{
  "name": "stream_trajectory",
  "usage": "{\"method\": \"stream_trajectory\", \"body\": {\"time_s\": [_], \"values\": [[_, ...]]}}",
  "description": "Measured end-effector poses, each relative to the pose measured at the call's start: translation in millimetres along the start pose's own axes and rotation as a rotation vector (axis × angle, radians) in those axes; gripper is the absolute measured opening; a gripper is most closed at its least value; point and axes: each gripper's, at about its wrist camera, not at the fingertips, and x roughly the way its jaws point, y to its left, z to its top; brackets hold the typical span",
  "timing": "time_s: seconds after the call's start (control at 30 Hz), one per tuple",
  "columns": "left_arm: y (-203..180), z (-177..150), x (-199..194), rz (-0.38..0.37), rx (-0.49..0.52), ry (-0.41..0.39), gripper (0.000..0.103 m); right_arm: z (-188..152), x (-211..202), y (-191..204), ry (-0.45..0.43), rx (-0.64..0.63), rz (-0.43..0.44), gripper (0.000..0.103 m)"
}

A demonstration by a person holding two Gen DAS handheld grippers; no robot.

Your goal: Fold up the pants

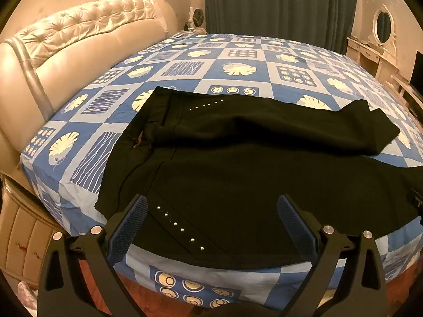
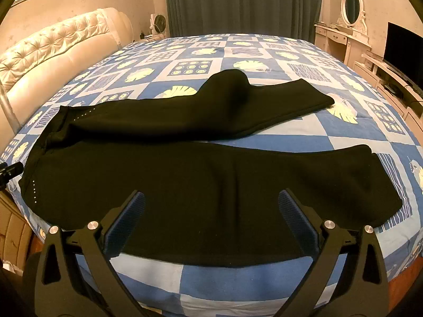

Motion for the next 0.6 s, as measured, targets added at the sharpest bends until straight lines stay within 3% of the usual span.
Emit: {"method": "stream_trajectory", "body": {"time_s": [0.6], "values": [[-4.1,-1.0,-1.1,0.010,0.018,-0.005,0.098,-1.7,3.8,-4.2,0.010,0.002,0.002,0.101]]}}
